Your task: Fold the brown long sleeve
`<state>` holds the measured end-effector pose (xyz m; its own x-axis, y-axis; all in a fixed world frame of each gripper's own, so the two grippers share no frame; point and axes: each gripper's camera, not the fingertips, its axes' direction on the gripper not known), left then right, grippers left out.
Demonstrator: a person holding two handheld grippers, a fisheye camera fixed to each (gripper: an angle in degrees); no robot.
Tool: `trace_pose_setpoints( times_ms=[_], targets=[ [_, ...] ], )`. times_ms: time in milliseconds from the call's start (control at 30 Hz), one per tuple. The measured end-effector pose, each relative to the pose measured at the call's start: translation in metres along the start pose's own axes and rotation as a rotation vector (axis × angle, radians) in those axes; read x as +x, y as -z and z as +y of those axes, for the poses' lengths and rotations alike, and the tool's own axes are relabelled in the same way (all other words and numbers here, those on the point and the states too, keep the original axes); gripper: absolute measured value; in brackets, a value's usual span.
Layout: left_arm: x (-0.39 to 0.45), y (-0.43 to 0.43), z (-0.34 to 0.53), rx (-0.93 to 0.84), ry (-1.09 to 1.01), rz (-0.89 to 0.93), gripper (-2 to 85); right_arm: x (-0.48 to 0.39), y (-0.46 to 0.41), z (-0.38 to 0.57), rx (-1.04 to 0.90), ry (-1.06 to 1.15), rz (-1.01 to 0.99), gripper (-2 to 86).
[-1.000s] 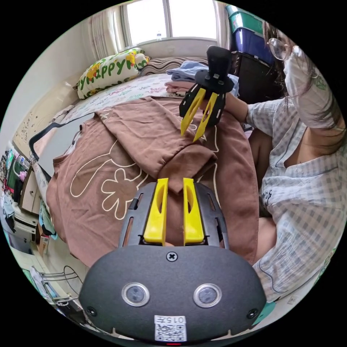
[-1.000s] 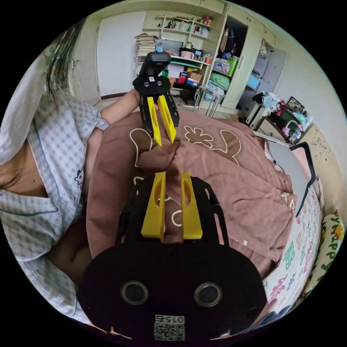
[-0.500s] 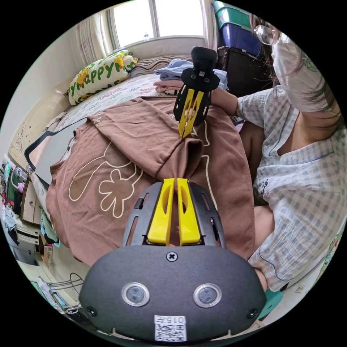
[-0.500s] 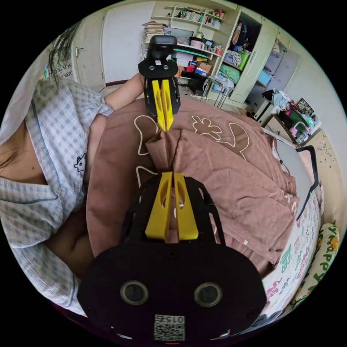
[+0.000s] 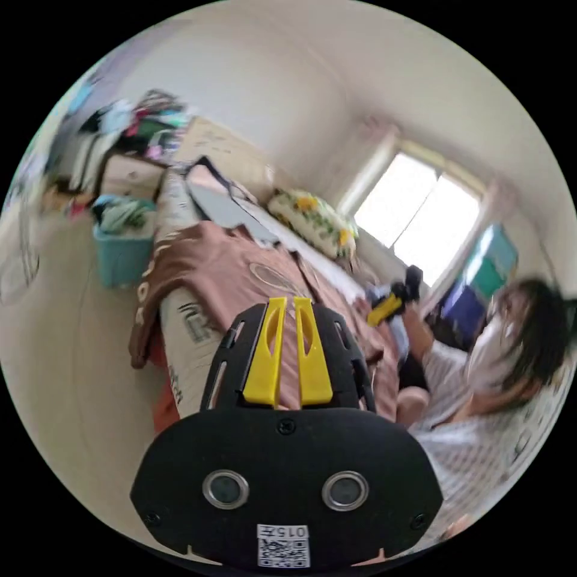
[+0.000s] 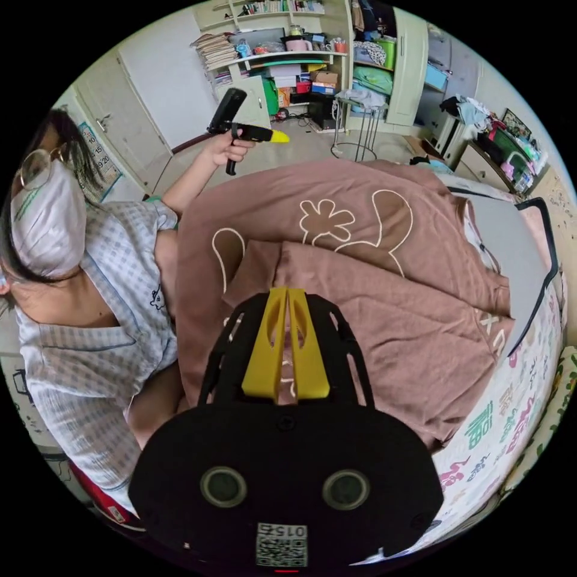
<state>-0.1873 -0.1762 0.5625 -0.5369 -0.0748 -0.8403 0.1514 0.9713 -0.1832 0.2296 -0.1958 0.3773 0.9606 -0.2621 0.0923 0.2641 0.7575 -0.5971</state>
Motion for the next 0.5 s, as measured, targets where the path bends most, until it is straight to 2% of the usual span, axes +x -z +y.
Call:
trace_pose_setpoints(
  times_ms=[100,233,400,500],
  targets=[
    [-0.105,0.031,0.011,0.146,0.271,0.126,5.6,0.01,-0.005,-0.056,0.08,-0.055,0.108,-0.9],
    [-0.213,0.03,0.023,0.196,0.542,0.241,11.0,0.027,-0.06,-0.151,0.044,-0.109,0.28,-0.2],
    [-0.289,0.004,0.011,0.183,0.683,0.333,14.5,0.048,-0.136,-0.268,-0.018,-0.146,0.271,5.0],
    [-0.331,-0.011,0.0,0.163,0.753,0.336,15.8,0.044,-0.188,-0.339,-0.076,-0.091,0.257,7.4]
  ],
)
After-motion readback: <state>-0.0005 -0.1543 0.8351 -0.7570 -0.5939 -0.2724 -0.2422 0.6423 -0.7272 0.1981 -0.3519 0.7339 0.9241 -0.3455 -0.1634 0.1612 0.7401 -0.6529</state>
